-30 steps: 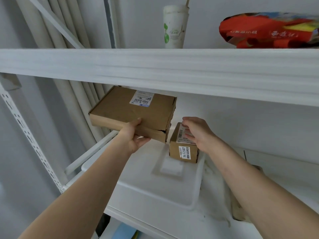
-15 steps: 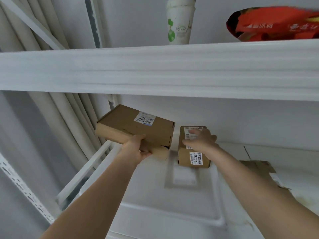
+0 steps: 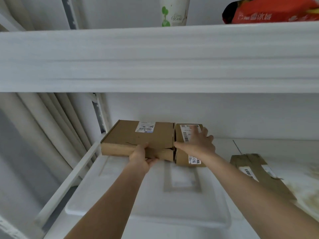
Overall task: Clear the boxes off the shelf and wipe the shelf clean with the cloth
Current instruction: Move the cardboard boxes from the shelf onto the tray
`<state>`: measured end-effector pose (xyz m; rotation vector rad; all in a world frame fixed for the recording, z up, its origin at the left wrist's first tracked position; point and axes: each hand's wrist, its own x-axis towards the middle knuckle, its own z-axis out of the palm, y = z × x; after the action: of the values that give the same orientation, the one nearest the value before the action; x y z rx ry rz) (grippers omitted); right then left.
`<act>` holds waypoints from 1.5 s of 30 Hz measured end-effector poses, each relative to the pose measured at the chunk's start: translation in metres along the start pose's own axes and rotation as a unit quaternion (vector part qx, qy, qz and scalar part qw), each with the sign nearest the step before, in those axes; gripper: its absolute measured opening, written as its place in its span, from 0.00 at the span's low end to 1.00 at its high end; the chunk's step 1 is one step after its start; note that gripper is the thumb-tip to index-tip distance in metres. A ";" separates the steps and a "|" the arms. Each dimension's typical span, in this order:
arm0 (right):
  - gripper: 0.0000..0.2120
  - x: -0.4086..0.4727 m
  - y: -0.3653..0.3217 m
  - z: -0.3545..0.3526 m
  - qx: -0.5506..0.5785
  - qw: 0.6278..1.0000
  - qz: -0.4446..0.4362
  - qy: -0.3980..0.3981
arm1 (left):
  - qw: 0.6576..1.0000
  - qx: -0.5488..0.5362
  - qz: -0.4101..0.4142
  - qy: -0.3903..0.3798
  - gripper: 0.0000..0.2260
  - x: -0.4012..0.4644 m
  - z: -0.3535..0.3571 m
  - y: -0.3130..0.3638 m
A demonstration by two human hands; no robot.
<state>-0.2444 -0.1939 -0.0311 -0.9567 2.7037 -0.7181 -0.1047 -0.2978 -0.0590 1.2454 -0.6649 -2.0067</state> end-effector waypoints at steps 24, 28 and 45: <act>0.35 0.000 0.005 -0.005 0.029 0.999 0.008 0.024 | 0.992 0.129 -0.015 -0.011 0.25 -0.011 0.005 0.006; 0.36 -0.001 0.005 -0.004 0.018 1.000 0.006 0.017 | 0.984 0.175 -0.020 0.018 0.32 -0.018 0.003 0.009; 0.45 -0.008 0.006 0.000 0.057 0.998 0.004 0.027 | 0.983 0.180 -0.018 0.028 0.17 -0.015 0.003 0.000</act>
<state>-0.2419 -0.1846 -0.0338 -0.9109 2.6771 -0.8966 -0.1031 -0.2861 -0.0490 1.5233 -1.0166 -1.9283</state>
